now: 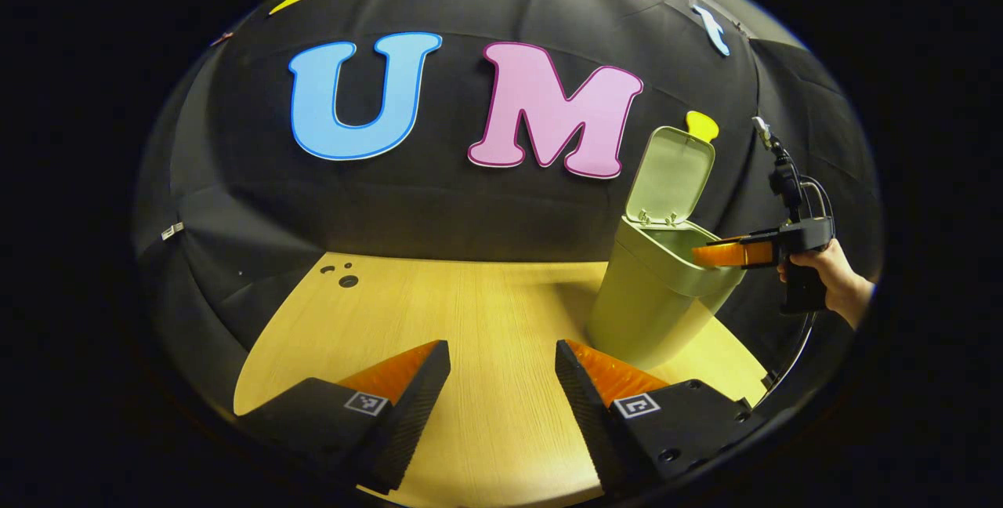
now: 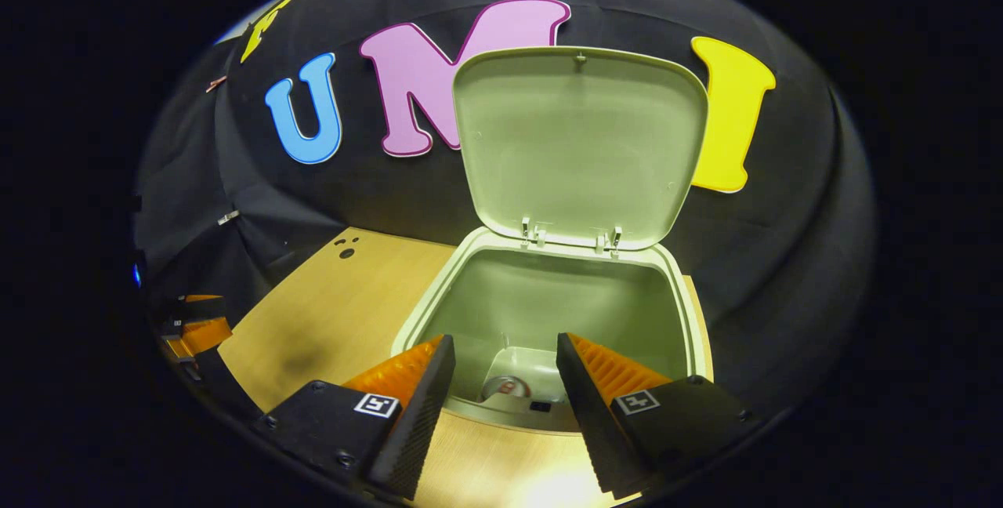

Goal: Press the lid of the desktop garbage bin to open it, pick up the crumpled paper on the desktop and throw it into the bin, then pick up the pop can on the desktop and drop it into the bin, and finally close the garbage bin lid.

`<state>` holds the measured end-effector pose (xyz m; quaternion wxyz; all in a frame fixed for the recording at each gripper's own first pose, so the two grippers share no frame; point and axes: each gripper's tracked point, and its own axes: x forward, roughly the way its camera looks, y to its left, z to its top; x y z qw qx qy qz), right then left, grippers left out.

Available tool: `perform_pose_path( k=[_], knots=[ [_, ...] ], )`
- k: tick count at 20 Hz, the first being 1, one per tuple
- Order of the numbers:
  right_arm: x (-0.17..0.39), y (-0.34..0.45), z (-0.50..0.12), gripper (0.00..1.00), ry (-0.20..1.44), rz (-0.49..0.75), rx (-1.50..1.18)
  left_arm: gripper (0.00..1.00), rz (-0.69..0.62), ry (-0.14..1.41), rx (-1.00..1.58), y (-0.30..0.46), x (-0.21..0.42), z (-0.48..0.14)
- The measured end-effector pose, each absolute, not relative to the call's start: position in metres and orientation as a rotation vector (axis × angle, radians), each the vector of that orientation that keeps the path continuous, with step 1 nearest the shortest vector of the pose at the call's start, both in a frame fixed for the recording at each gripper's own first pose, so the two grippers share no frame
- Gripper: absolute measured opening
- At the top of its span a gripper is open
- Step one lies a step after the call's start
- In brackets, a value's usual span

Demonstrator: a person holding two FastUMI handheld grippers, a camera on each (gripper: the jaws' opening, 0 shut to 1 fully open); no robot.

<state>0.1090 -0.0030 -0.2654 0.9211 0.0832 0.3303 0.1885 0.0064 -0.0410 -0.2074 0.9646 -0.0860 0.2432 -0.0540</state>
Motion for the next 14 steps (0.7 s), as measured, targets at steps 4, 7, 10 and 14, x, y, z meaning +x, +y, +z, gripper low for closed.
perform_pose_path(
  k=[4, 7, 10, 14],
  knots=[
    [0.111, -0.006, -0.238, 0.9, 0.619, 0.38, 0.187, 0.89, -0.122, 0.497, -0.179, -0.042, 0.004, -0.209],
    [0.119, -0.014, -0.206, 0.95, 0.551, 0.358, 0.204, 0.89, -0.137, 0.497, -0.178, -0.045, 0.003, -0.209],
    [0.131, -0.025, -0.173, 0.95, 0.459, 0.329, 0.208, 0.89, -0.149, 0.496, -0.182, -0.048, 0.002, -0.209],
    [0.151, -0.037, -0.128, 0.96, 0.348, 0.292, 0.218, 0.89, -0.158, 0.489, -0.179, -0.049, 0.0, -0.207]
  ],
)
